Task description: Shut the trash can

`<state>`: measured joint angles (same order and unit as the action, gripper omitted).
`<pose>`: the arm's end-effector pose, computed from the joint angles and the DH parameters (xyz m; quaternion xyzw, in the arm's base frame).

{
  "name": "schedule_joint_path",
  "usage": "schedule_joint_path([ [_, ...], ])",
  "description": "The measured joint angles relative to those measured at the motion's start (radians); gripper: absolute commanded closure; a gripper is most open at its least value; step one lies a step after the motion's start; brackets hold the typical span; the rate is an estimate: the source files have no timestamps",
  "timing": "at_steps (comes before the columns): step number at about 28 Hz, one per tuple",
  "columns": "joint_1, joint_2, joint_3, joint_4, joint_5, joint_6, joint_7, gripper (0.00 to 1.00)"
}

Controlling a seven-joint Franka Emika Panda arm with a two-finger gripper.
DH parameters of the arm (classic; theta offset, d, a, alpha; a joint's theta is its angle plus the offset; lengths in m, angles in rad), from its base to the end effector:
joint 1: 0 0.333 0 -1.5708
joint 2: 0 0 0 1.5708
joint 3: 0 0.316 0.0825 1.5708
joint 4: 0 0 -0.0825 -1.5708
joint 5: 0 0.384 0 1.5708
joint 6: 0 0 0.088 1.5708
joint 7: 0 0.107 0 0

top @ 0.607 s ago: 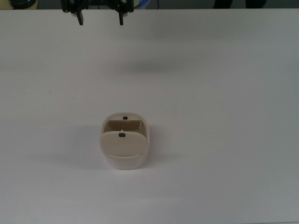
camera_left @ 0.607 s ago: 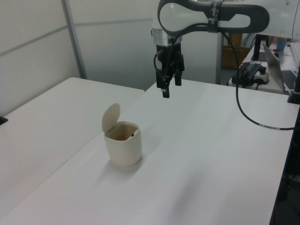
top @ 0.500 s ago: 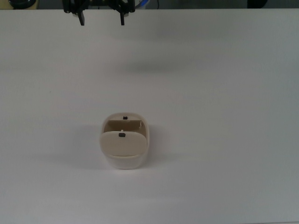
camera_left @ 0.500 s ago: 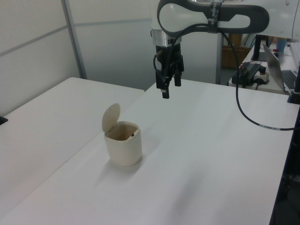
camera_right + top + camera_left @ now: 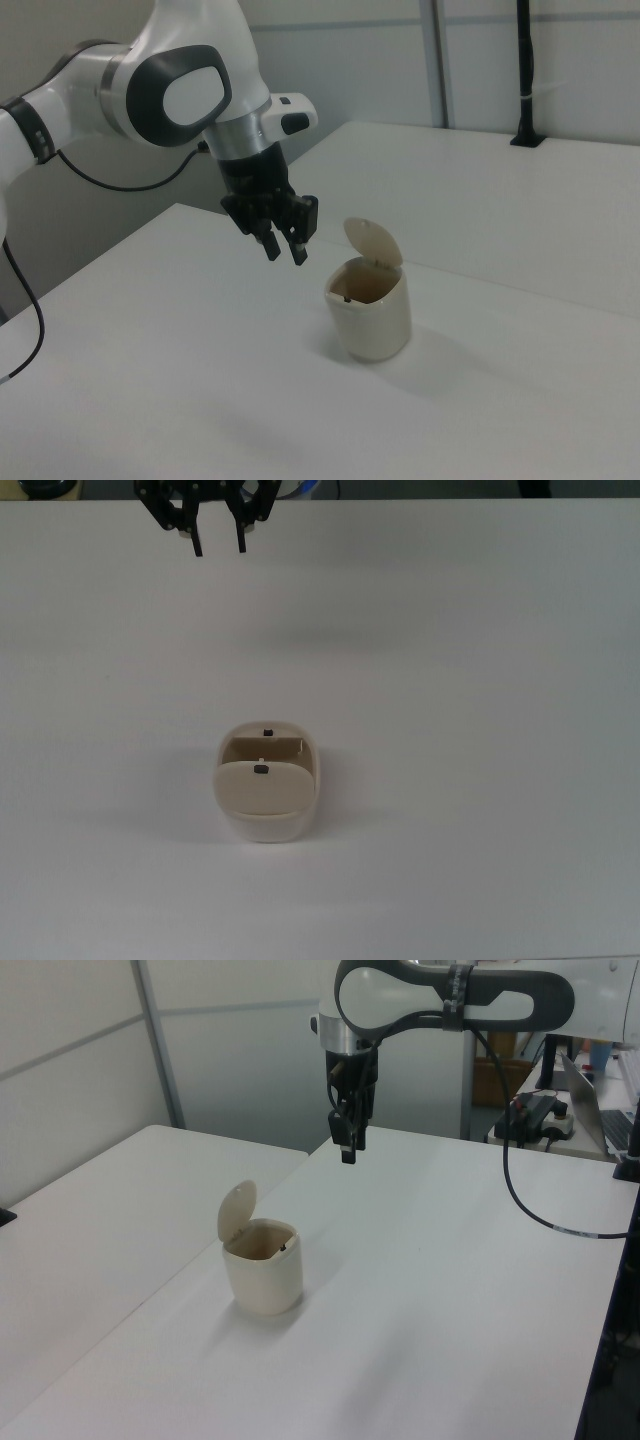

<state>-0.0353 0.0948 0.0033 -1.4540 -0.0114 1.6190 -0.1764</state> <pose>0.5891 -0.0201 0.6301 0.9968 0.0722 0.0343 0.0092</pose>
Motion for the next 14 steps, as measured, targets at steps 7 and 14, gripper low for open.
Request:
schedule_joint_path([
  [7, 0.001, 0.000, 0.002, 0.000, 0.000, 0.017, 0.000, 1.00],
  [14, 0.001, 0.006, 0.004, -0.002, 0.002, 0.064, 0.000, 1.00],
])
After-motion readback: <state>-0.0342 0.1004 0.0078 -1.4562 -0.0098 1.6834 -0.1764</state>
